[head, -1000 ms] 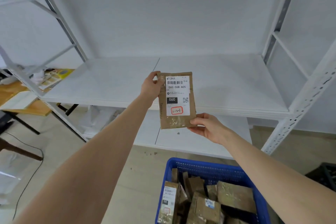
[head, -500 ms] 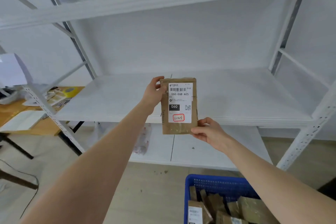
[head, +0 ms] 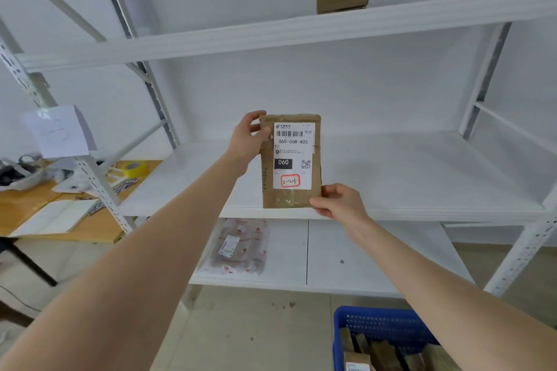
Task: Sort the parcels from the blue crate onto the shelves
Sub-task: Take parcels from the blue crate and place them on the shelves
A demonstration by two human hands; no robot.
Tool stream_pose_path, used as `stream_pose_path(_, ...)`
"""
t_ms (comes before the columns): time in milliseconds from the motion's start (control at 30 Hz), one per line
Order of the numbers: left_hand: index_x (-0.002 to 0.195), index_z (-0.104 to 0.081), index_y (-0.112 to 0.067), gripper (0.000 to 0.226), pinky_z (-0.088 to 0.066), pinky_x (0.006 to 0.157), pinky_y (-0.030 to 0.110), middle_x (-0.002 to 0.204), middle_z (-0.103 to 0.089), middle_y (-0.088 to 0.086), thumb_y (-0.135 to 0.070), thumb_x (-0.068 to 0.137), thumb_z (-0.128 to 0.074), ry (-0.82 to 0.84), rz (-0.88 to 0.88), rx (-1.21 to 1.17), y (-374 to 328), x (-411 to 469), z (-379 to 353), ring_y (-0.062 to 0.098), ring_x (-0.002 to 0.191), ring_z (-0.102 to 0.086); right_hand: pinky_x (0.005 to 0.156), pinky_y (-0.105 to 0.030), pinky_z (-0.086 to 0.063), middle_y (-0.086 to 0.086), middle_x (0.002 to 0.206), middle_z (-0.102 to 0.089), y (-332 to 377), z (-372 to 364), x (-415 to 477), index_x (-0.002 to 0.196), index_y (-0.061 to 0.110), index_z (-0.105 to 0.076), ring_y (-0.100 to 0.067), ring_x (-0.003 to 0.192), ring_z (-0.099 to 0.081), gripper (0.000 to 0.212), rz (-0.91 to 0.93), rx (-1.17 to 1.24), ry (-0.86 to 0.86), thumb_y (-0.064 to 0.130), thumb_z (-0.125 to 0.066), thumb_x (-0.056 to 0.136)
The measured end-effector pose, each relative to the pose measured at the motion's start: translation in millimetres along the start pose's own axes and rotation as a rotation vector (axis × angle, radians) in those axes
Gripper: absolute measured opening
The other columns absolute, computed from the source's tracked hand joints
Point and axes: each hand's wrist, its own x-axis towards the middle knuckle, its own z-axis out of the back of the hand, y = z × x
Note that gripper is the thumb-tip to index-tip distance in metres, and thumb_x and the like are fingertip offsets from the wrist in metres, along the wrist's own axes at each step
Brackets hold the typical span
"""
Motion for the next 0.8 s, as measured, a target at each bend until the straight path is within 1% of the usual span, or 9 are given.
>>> stream_pose_path(67,0.132,-0.047,-0.018,0.037,-0.052,0.057,0.016,0.113,-0.057,0.008,-0.007,0.096,-0.048,-0.003,-0.031,0.0,-12,-1,8,0.008,0.074,-0.06,0.079,-0.031,-0.057,-0.009,0.085,-0.071,7,-6,-1,0.092,0.006,-0.065,-0.022,0.076,-0.069,0.026,0.026,0.013,0.011,-0.004,-0.077,0.072)
stream_pose_path(167,0.132,-0.047,-0.018,0.038,-0.055,0.069,0.023,0.114,-0.058,0.008,-0.007,0.096,-0.048,-0.019,-0.085,0.004,-31,-5,17,0.012,0.081,-0.062,0.076,-0.03,-0.057,-0.01,0.088,-0.071,20,-15,-2,0.093,0.006,-0.064,-0.023,0.077,-0.069,0.027,0.063,0.019,0.038,-0.003,-0.077,0.072)
stream_pose_path(200,0.133,-0.047,-0.018,0.039,-0.055,0.07,0.023,0.115,-0.058,0.008,-0.007,0.096,-0.048,-0.026,-0.104,0.007,-38,-6,20,0.013,0.083,-0.062,0.076,-0.029,-0.057,-0.011,0.09,-0.07,26,-18,-2,0.095,0.004,-0.064,-0.023,0.077,-0.069,0.028,0.072,0.02,0.042,-0.003,-0.077,0.072)
stream_pose_path(300,0.134,-0.046,-0.019,0.039,-0.055,0.065,0.017,0.114,-0.058,0.007,-0.008,0.096,-0.048,-0.049,-0.163,0.007,-61,-8,33,0.008,0.081,-0.062,0.075,-0.029,-0.057,-0.011,0.091,-0.07,47,-31,-3,0.094,0.005,-0.063,-0.022,0.077,-0.068,0.026,0.129,0.013,0.048,-0.001,-0.077,0.073)
stream_pose_path(367,0.134,-0.046,-0.02,0.038,-0.053,0.064,0.017,0.113,-0.058,0.006,-0.01,0.097,-0.047,-0.062,-0.196,0.006,-77,-7,44,0.008,0.081,-0.062,0.073,-0.027,-0.057,-0.009,0.089,-0.07,63,-41,-3,0.091,0.008,-0.063,-0.019,0.075,-0.068,0.024,0.18,0.002,0.032,0.0,-0.076,0.072)
stream_pose_path(500,0.134,-0.045,-0.022,0.037,-0.049,0.061,0.014,0.11,-0.057,0.006,-0.013,0.099,-0.045,-0.107,-0.298,0.028,-117,6,69,0.015,0.095,-0.06,0.072,-0.028,-0.057,-0.001,0.084,-0.069,101,-69,-1,0.089,0.013,-0.064,-0.019,0.075,-0.068,0.022,0.308,-0.032,0.012,0.007,-0.076,0.072)
stream_pose_path(667,0.136,-0.044,-0.023,0.038,-0.048,0.064,0.019,0.11,-0.059,0.008,-0.016,0.099,-0.043,-0.147,-0.412,0.04,-159,35,112,0.012,0.088,-0.06,0.062,-0.021,-0.053,0.001,0.092,-0.068,152,-110,10,0.09,0.017,-0.064,-0.019,0.082,-0.069,0.019,0.5,-0.075,-0.044,0.012,-0.075,0.074)
stream_pose_path(733,0.136,-0.044,-0.024,0.038,-0.048,0.065,0.019,0.11,-0.061,0.009,-0.016,0.099,-0.044,-0.16,-0.442,0.022,-172,49,133,0.009,0.083,-0.06,0.065,-0.027,-0.056,0.0,0.093,-0.068,171,-130,20,0.091,0.016,-0.064,-0.022,0.082,-0.069,0.02,0.566,-0.108,-0.079,0.014,-0.075,0.074)
stream_pose_path(800,0.134,-0.045,-0.025,0.037,-0.048,0.067,0.02,0.109,-0.063,0.008,-0.016,0.098,-0.044,-0.178,-0.471,0.005,-181,64,156,0.009,0.081,-0.061,0.073,-0.035,-0.058,0.001,0.091,-0.068,186,-154,29,0.086,0.022,-0.063,-0.023,0.082,-0.069,0.02,0.633,-0.135,-0.12,0.016,-0.076,0.073)
